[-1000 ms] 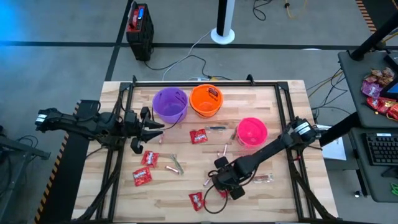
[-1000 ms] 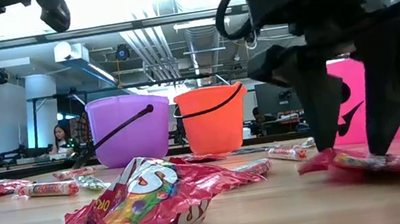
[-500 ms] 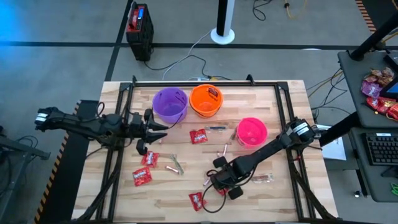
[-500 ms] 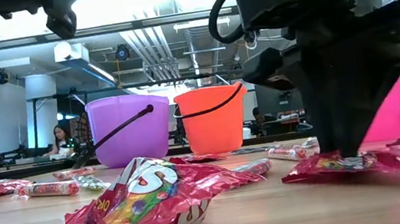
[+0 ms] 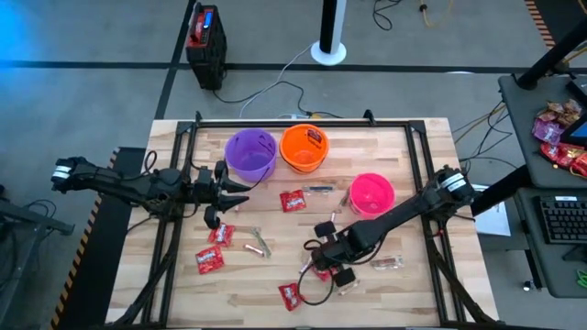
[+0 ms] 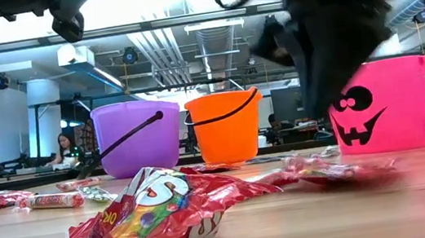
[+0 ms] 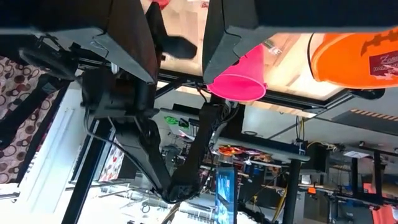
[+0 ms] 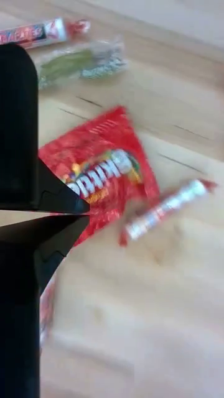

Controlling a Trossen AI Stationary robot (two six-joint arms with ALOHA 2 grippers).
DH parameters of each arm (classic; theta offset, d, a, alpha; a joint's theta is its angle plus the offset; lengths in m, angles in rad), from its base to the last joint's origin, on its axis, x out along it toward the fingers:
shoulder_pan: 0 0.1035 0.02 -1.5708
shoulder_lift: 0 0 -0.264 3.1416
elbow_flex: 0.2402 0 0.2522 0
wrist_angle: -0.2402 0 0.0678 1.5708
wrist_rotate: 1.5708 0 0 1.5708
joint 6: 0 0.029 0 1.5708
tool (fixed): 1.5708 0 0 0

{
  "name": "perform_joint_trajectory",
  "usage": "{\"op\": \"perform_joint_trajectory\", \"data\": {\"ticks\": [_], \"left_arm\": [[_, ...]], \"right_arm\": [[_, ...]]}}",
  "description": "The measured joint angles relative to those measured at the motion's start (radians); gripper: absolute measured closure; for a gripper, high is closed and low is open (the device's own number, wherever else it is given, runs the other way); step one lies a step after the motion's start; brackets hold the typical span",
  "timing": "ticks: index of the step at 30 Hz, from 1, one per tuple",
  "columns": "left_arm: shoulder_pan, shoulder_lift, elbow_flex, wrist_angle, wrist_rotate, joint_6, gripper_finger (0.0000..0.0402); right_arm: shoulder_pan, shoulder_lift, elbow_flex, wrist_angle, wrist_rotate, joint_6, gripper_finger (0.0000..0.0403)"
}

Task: Sort candy by brand, put in halloween buckets
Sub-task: Put the red candy into the pink bucket

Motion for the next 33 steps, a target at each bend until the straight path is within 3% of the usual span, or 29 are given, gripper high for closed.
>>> {"op": "perform_joint_trajectory", "data": {"ticks": [7, 14, 20, 23, 33], "left_arm": [[0.000, -0.001, 0.000, 0.010, 0.000, 0.001, 0.0288], [0.000, -0.001, 0.000, 0.010, 0.000, 0.001, 0.0288], [0.000, 0.004, 0.000, 0.009, 0.000, 0.002, 0.0288], [0.000, 0.014, 0.000, 0.009, 0.000, 0.002, 0.0288], [0.000, 0.052, 0.000, 0.010, 0.000, 0.002, 0.0288]], "right_arm": [[-0.002, -0.057, 0.000, -0.009, 0.069, 0.004, 0.0395], [-0.002, -0.116, -0.001, -0.024, 0.067, 0.015, 0.0394], [-0.002, -0.081, -0.016, -0.020, 0.019, 0.021, 0.0382], [-0.002, -0.030, -0.016, -0.002, -0.021, 0.017, 0.0351], [-0.006, 0.069, -0.015, 0.068, -0.013, -0.011, 0.0188]]}}
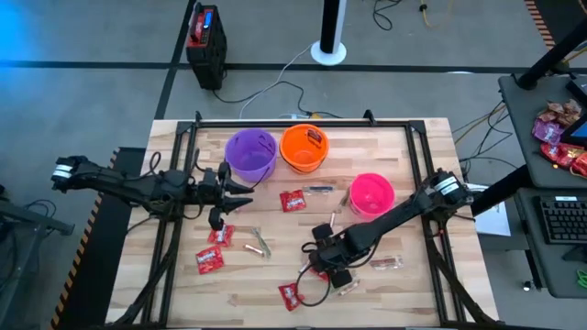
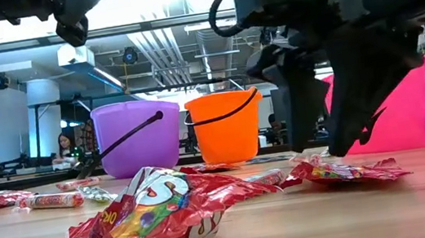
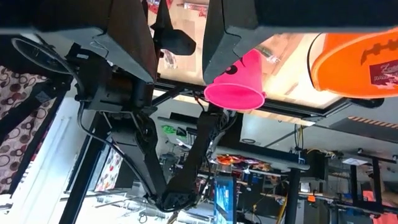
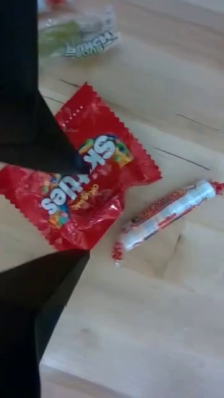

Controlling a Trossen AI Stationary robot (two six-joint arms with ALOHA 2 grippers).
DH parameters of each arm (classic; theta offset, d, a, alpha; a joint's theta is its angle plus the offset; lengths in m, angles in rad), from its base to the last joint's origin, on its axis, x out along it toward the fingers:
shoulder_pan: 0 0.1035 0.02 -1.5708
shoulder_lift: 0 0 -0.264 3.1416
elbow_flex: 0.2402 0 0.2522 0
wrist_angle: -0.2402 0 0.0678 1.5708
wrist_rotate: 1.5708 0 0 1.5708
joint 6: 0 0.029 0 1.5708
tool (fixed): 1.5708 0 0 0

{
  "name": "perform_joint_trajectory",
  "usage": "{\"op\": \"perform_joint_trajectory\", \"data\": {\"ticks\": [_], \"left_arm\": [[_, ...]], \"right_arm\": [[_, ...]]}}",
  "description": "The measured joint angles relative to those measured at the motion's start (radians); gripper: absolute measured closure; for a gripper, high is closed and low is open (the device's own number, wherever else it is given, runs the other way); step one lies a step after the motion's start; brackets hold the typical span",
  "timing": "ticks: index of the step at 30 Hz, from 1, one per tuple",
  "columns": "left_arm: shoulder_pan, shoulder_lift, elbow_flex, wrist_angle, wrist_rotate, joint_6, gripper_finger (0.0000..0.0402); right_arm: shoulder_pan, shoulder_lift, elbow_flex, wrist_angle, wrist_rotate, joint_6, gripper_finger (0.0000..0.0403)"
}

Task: Sort candy by brand, put in halloween buckets
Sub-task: Put the red candy into the pink bucket

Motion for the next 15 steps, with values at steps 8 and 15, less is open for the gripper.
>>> {"op": "perform_joint_trajectory", "data": {"ticks": [8, 15], "left_arm": [[0.000, 0.017, 0.000, 0.008, 0.000, 0.000, 0.0288], [0.000, 0.020, 0.000, 0.008, 0.000, 0.000, 0.0288]], "right_arm": [[-0.025, 0.048, 0.004, 0.015, -0.054, 0.002, 0.0175], [-0.052, 0.065, 0.005, 0.016, -0.137, 0.008, 0.0266]]}}
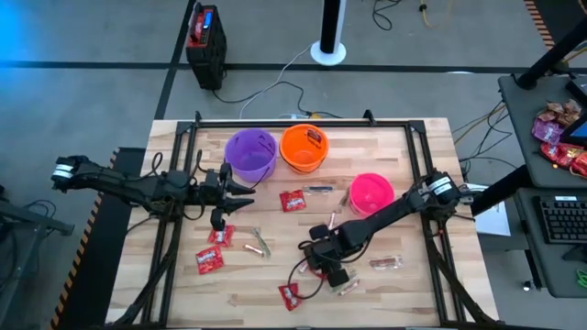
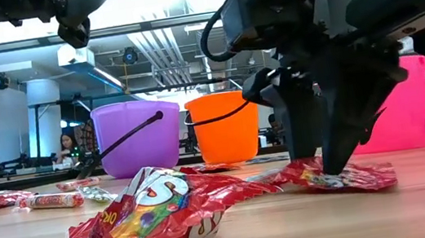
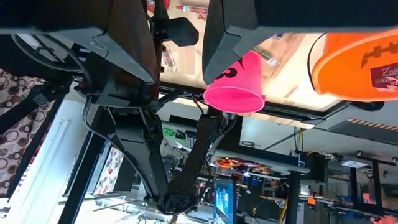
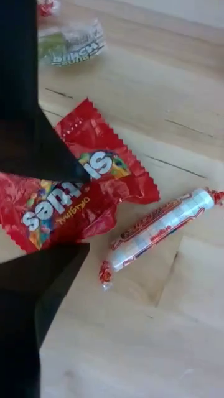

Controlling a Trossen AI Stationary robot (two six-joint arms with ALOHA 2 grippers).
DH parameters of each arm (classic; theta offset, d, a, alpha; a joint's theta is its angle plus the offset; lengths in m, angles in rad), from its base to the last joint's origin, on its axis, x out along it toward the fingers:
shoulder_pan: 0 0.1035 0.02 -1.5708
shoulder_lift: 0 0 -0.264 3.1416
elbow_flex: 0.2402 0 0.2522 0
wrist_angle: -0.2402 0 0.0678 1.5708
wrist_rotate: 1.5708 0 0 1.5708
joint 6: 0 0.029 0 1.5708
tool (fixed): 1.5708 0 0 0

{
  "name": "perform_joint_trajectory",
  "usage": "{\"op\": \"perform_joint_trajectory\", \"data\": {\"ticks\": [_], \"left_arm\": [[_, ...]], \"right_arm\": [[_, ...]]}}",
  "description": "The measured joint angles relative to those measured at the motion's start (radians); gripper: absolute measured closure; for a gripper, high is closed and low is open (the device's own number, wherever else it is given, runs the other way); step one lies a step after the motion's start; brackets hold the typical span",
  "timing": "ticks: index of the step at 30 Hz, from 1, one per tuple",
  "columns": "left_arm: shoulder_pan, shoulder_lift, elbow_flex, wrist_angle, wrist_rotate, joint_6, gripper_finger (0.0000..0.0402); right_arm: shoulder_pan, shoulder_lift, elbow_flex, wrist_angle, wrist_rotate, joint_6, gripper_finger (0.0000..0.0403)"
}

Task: Sort candy by brand, put in halloween buckets
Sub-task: Put the red candy into the pink bucket

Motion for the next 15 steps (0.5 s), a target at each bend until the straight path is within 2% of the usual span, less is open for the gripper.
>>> {"op": "perform_joint_trajectory", "data": {"ticks": [7, 15], "left_arm": [[0.000, 0.001, 0.000, 0.000, 0.000, 0.000, 0.0288], [0.000, 0.001, 0.000, -0.001, 0.000, 0.000, 0.0288]], "right_arm": [[-0.006, -0.007, -0.002, -0.007, -0.009, -0.032, 0.0379], [-0.008, -0.045, -0.006, -0.016, 0.009, -0.035, 0.0389]]}}
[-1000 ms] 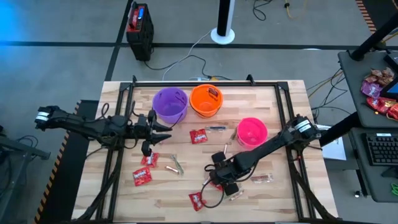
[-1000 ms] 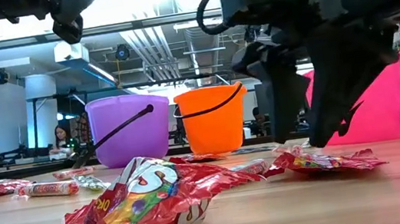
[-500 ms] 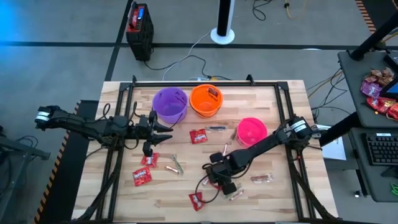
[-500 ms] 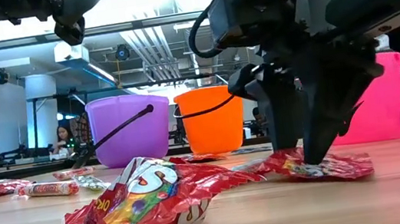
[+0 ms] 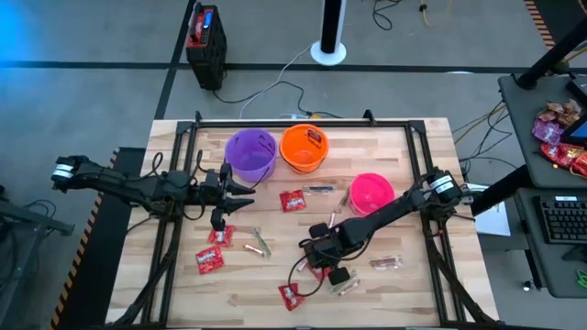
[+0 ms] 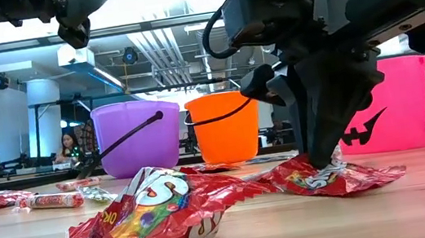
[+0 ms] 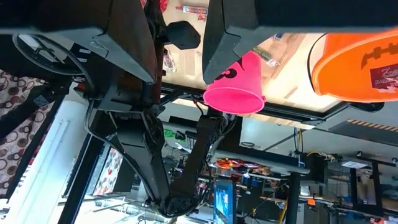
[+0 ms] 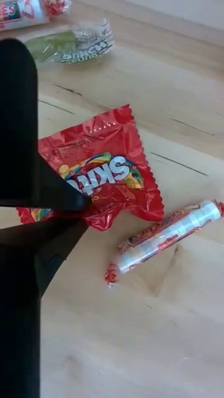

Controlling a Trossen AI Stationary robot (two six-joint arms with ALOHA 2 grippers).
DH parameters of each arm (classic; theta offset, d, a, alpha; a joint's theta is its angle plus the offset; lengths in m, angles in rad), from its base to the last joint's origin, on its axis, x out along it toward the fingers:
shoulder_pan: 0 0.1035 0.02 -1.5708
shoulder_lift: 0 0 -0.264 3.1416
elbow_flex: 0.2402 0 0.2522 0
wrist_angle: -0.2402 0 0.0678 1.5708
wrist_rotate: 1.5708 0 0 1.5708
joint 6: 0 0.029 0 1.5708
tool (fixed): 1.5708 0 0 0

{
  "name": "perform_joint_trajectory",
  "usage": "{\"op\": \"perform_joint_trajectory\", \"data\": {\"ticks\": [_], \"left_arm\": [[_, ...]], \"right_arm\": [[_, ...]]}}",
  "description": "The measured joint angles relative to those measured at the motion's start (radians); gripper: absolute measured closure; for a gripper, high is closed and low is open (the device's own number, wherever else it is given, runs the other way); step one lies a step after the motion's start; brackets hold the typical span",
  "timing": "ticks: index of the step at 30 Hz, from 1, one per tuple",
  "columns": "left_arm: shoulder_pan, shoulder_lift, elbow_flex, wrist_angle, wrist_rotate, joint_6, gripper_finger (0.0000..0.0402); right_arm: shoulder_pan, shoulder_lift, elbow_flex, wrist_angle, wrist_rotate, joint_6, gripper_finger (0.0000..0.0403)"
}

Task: Sort candy by brand, put in halloween buckets
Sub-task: Put the red candy into the pink bucket

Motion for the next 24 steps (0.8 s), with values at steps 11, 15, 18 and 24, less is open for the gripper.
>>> {"op": "perform_joint_trajectory", "data": {"ticks": [11, 15, 18, 24], "left_arm": [[0.000, 0.000, 0.000, 0.000, 0.000, -0.005, 0.0288], [0.000, 0.002, 0.000, 0.000, 0.000, -0.020, 0.0288], [0.000, 0.007, 0.000, 0.000, 0.000, -0.026, 0.0288], [0.000, 0.033, 0.000, 0.016, 0.000, -0.027, 0.0288]], "right_arm": [[0.000, -0.279, -0.001, -0.119, 0.225, 0.058, 0.0391], [-0.019, -0.415, 0.001, -0.317, 0.509, 0.216, 0.0391], [-0.062, -0.485, 0.001, -0.552, 0.645, 0.468, 0.0391], [-0.174, -0.546, -0.004, -0.891, 0.601, 1.004, 0.0391]]}}
